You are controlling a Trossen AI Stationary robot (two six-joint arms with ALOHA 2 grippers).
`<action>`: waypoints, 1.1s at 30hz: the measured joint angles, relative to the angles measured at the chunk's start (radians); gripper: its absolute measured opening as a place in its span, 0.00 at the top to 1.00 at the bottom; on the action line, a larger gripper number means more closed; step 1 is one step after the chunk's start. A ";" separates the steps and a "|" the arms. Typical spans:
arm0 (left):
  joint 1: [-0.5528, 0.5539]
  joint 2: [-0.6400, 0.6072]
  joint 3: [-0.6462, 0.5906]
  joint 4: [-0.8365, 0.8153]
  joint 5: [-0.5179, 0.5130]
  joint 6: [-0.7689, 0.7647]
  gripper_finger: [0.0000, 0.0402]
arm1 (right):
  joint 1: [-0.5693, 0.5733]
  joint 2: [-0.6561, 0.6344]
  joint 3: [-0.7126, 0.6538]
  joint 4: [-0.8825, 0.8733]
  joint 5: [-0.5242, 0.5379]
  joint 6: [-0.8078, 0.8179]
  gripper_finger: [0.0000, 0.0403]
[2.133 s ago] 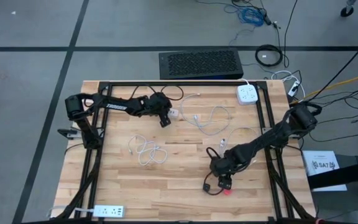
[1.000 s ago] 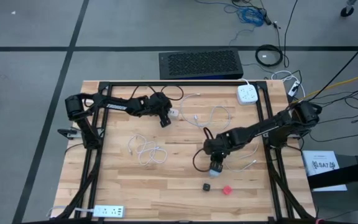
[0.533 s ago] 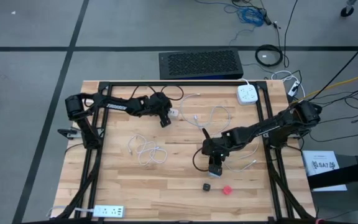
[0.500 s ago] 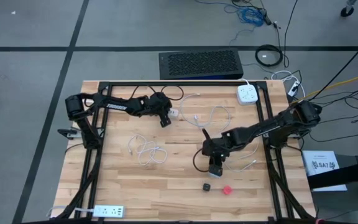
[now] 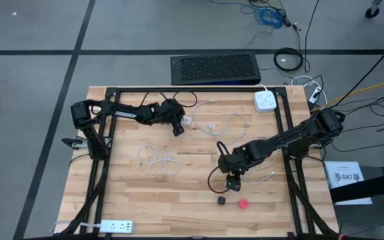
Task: Insert USB
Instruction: Insert the white charger adapter into the white outlet extension
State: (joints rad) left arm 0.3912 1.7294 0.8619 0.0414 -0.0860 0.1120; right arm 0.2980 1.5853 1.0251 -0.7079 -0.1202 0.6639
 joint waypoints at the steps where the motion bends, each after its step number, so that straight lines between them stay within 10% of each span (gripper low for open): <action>1: 0.000 0.000 0.000 0.001 0.000 0.000 1.00 | 0.002 0.005 0.000 0.007 -0.006 0.010 0.38; 33: 0.000 -0.001 0.001 0.003 0.000 0.000 1.00 | 0.025 0.112 -0.001 0.044 -0.062 -0.001 0.42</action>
State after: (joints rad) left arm 0.3912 1.7287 0.8631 0.0444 -0.0856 0.1123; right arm 0.3225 1.6976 1.0245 -0.6644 -0.1822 0.6628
